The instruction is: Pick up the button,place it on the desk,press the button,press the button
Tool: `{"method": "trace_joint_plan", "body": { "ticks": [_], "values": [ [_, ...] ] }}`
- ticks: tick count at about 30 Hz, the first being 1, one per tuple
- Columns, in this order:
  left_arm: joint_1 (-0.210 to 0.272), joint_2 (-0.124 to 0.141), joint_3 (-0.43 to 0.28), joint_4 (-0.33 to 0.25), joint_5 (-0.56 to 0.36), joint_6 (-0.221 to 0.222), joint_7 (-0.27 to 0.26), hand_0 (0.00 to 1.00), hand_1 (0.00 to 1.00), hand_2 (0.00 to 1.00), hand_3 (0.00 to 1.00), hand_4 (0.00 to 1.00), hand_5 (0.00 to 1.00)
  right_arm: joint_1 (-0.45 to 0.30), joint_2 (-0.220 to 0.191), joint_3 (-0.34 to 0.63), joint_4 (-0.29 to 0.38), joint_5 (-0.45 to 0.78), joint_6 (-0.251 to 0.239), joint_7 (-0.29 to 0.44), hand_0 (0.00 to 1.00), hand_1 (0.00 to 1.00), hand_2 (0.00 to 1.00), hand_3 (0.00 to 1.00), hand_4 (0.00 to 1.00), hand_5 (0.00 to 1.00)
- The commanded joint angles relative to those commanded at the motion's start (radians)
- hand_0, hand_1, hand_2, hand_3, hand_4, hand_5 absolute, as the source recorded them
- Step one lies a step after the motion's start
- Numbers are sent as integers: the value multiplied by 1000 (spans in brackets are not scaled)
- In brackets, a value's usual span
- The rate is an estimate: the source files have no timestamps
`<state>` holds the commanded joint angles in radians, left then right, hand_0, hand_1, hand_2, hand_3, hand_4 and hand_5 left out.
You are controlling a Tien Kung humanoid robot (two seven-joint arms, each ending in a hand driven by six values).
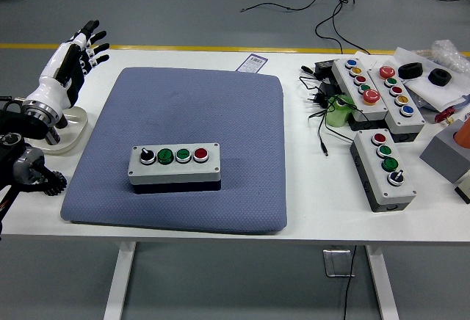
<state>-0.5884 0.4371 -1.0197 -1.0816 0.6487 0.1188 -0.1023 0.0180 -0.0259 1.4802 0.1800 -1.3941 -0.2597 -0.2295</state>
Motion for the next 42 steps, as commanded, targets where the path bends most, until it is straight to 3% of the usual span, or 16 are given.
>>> {"method": "trace_joint_plan", "body": {
  "ticks": [4, 9, 42],
  "values": [
    [8, -4, 4, 18, -131, -18, 2, 833, 888, 926, 947, 663, 998, -1, 2, 3, 0, -5, 0, -1, 621, 684, 727, 639, 349, 152],
    [11, -4, 3, 26, -155, -29, 3, 829, 884, 924, 942, 659, 998, -1, 2, 9, 0, -10, 0, -1, 621, 684, 727, 639, 350, 151],
    [10, 4, -3, 39, -162, -52, 15, 833, 885, 919, 943, 641, 998, 2, 0, 13, 0, -13, 1, 3, 618, 682, 725, 637, 347, 152]
  ]
}}
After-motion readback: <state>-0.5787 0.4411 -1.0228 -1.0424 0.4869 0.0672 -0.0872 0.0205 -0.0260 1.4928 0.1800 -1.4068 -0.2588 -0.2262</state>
